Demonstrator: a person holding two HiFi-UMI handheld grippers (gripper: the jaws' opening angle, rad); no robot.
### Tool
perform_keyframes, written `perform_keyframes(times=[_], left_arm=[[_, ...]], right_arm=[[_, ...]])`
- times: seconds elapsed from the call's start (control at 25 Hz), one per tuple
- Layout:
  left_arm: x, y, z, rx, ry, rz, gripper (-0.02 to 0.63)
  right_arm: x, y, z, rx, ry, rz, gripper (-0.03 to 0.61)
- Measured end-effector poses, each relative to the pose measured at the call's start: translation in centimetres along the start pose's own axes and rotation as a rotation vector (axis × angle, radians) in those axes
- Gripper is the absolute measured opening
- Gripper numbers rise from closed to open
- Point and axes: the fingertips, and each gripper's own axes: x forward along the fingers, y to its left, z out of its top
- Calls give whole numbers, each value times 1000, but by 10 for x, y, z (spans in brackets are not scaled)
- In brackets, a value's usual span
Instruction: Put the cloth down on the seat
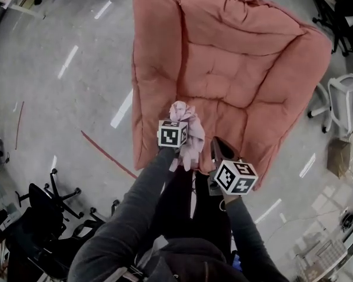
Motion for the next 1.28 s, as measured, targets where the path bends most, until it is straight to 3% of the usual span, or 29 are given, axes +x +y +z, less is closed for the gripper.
perform_keyframes(times=[0.16, 0.64, 0.8, 0.96, 1.28], left_arm=[[33, 10, 2, 77, 48, 43, 117], [53, 17, 3, 41, 117, 63, 139], [50, 8, 3, 29, 170, 29, 221], [39, 6, 2, 39, 159, 31, 298], [7, -5, -4, 66, 128, 41, 330]], right_arm=[[9, -15, 4, 20, -14, -12, 9], [6, -42, 13, 27, -28, -42, 9], [-2, -37, 15, 16, -34, -23, 9], [-7, -30, 14, 14, -41, -12, 9], [-20, -23, 11, 2, -40, 17, 9]])
